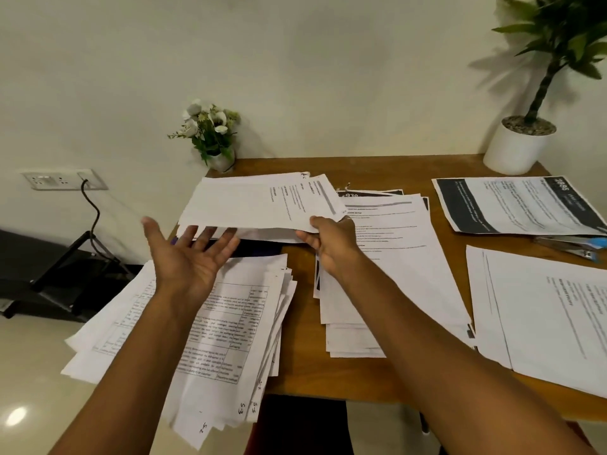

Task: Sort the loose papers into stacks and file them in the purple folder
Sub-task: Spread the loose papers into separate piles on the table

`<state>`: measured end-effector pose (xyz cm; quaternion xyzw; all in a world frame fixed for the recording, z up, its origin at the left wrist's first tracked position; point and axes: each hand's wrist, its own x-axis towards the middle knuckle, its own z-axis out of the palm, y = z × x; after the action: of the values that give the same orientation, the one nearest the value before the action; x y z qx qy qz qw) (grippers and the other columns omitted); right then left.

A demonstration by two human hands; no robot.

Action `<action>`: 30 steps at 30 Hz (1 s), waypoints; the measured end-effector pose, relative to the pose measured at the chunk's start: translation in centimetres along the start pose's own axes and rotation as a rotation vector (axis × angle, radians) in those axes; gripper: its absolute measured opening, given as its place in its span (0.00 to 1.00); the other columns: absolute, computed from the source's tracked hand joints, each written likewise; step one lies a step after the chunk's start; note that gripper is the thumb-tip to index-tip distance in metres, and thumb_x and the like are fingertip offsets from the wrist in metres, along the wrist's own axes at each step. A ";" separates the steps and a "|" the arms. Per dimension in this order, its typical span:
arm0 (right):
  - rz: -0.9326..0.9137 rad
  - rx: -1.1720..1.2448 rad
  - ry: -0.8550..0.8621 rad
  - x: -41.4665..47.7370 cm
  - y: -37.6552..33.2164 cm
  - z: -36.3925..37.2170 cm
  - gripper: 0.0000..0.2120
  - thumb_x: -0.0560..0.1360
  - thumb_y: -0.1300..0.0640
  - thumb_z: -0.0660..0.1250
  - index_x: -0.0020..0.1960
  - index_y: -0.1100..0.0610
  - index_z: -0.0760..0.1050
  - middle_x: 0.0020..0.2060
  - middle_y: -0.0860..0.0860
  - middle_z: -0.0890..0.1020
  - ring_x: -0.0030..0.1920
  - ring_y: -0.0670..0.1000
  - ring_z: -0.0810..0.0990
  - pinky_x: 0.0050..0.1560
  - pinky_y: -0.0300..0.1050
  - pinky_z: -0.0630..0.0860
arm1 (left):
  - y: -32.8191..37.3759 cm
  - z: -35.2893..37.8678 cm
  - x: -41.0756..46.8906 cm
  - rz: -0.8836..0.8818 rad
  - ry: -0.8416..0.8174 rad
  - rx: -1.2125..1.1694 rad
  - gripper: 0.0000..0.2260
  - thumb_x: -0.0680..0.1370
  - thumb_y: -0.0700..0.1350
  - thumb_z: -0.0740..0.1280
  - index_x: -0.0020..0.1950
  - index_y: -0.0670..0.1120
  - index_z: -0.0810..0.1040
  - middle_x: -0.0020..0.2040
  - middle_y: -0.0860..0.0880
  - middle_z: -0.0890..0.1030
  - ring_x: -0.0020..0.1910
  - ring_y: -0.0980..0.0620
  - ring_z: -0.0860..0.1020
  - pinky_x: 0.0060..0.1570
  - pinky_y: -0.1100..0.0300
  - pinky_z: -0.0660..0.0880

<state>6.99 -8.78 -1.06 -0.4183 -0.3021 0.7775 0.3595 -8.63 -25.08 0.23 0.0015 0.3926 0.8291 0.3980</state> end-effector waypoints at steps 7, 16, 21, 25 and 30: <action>0.033 -0.057 -0.054 0.0 1.2 0.5 0.27 0.76 0.74 0.67 0.71 0.56 0.70 0.65 0.55 0.80 0.43 0.54 0.87 0.48 0.49 0.85 | -1.8 0.4 0.0 -0.090 0.012 0.200 0.25 0.80 0.62 0.65 0.68 0.46 0.71 0.66 0.42 0.79 0.55 0.39 0.84 0.47 0.48 0.83; 0.117 -0.207 -0.218 -1.3 0.5 -0.1 0.11 0.80 0.65 0.67 0.62 0.60 0.73 0.52 0.62 0.85 0.48 0.59 0.87 0.48 0.50 0.85 | -4.5 2.7 -1.5 -0.134 -0.049 0.392 0.17 0.81 0.46 0.69 0.69 0.45 0.72 0.63 0.41 0.81 0.56 0.38 0.84 0.62 0.42 0.78; 0.105 -0.470 -0.176 -2.4 -1.0 -2.5 0.14 0.83 0.53 0.65 0.57 0.64 0.79 0.40 0.56 0.87 0.35 0.52 0.86 0.31 0.40 0.81 | -5.6 3.9 -2.6 -0.076 -0.072 0.352 0.19 0.81 0.47 0.69 0.70 0.44 0.74 0.65 0.42 0.80 0.63 0.41 0.81 0.65 0.47 0.77; -0.282 -0.926 0.072 -2.4 -2.3 -6.8 0.21 0.80 0.43 0.66 0.40 0.61 0.81 0.33 0.52 0.82 0.32 0.52 0.80 0.34 0.43 0.72 | -6.8 5.0 -4.1 -0.079 -0.094 0.382 0.19 0.81 0.48 0.68 0.71 0.46 0.74 0.65 0.45 0.81 0.65 0.43 0.79 0.67 0.48 0.75; -0.601 -1.223 0.365 -2.0 -3.9 -13.9 0.16 0.76 0.44 0.72 0.57 0.54 0.82 0.57 0.52 0.82 0.58 0.54 0.80 0.58 0.50 0.78 | -12.2 6.7 -7.7 -0.009 -0.088 0.747 0.12 0.82 0.47 0.67 0.64 0.46 0.80 0.59 0.45 0.84 0.61 0.43 0.81 0.62 0.51 0.79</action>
<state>21.00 -5.87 -3.70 -0.5675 -0.7222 0.2530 0.3040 6.78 -21.23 -0.65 0.1804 0.6503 0.6263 0.3902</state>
